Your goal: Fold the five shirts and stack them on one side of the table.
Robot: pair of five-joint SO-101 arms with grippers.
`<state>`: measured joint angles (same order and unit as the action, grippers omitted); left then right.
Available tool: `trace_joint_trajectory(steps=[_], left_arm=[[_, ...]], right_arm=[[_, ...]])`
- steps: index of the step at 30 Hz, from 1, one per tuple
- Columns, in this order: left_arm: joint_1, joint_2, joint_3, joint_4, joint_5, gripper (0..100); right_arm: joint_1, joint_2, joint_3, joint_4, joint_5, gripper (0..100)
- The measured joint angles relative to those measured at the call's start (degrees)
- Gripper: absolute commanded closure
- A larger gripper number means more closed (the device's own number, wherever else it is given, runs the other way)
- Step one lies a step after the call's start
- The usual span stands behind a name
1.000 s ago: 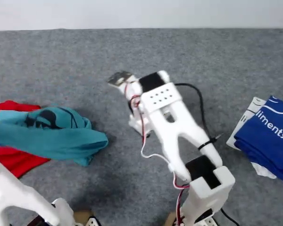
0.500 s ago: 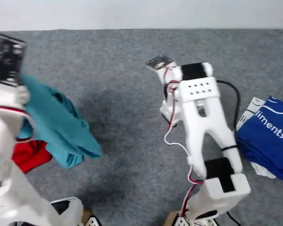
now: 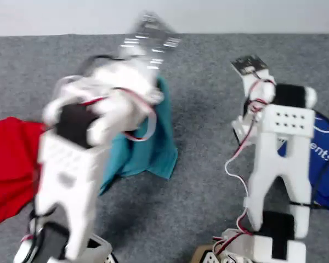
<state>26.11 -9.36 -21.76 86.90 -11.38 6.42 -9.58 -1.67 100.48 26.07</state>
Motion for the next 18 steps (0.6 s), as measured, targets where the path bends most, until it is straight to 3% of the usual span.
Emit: trace_joint_trajectory(steps=[5,9,18], left_arm=[[5.8,10.46,0.0,0.0,-2.2,90],[8.62,11.52,0.0,0.26,-2.64,86],[5.63,11.6,-11.6,11.78,-2.64,86]], right_arm=[[5.71,-5.54,4.13,0.0,3.25,79.8],[9.93,-7.47,5.19,0.0,5.8,79.8],[11.69,-7.65,5.19,0.0,6.95,79.8]])
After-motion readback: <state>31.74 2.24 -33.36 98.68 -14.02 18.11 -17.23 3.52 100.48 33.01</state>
